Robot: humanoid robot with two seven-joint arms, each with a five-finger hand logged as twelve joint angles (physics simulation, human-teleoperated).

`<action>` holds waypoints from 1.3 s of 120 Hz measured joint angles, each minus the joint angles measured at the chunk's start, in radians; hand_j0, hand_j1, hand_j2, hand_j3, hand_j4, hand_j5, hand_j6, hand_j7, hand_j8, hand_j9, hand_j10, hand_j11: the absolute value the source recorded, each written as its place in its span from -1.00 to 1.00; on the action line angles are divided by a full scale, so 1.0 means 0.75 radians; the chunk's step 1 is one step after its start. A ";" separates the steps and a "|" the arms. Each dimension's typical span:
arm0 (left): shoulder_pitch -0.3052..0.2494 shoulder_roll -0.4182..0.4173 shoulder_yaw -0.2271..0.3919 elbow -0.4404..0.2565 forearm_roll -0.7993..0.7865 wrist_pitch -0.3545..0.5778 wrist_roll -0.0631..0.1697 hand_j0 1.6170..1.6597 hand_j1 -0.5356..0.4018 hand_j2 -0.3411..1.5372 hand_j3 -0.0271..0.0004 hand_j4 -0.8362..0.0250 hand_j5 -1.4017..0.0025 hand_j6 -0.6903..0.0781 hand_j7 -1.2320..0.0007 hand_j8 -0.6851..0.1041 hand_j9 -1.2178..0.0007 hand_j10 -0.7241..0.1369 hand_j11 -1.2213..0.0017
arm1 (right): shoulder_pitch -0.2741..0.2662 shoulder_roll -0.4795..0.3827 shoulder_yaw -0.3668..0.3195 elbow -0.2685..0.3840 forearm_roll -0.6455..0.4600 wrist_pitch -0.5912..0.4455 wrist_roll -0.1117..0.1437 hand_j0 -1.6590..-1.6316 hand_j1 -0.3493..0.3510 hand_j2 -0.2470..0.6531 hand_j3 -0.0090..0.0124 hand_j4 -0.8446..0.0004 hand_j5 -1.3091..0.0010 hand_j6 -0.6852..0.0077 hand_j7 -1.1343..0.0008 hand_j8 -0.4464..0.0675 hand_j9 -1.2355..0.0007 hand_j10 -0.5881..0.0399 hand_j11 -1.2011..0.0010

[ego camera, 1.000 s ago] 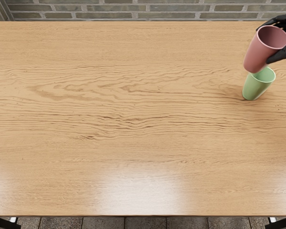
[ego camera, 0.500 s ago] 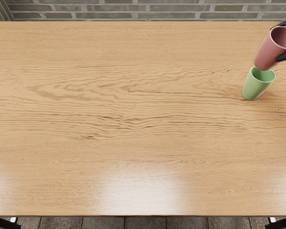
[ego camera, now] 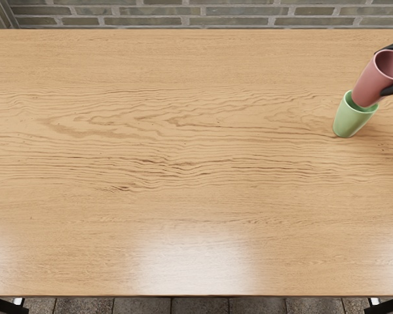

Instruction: Pick up cup and place in cup with right hand

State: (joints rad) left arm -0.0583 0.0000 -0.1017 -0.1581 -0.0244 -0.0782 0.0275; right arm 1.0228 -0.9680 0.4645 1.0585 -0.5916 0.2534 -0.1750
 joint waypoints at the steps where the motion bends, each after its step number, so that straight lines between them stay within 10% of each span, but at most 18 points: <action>1: 0.000 0.000 0.000 0.000 0.000 0.000 0.000 0.92 0.86 -0.63 0.96 0.92 0.98 0.77 0.98 0.71 0.97 0.66 0.97 | 0.000 0.001 0.000 -0.002 0.000 0.000 0.001 -0.94 0.39 -0.45 0.03 0.15 0.06 0.17 0.02 -0.18 0.00 -0.21 -0.04; 156: 0.000 0.000 -0.001 0.000 0.000 0.000 0.000 0.92 0.86 -0.63 0.96 0.92 0.98 0.77 0.98 0.71 0.98 0.66 0.97 | -0.005 0.071 -0.012 -0.149 -0.003 -0.006 0.031 -0.89 0.27 -0.44 -0.14 0.04 0.17 -0.03 0.05 -0.57 0.11 -0.42 0.09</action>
State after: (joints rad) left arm -0.0583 0.0000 -0.1021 -0.1580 -0.0244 -0.0782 0.0275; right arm 1.0195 -0.9151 0.4557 0.9465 -0.5938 0.2492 -0.1520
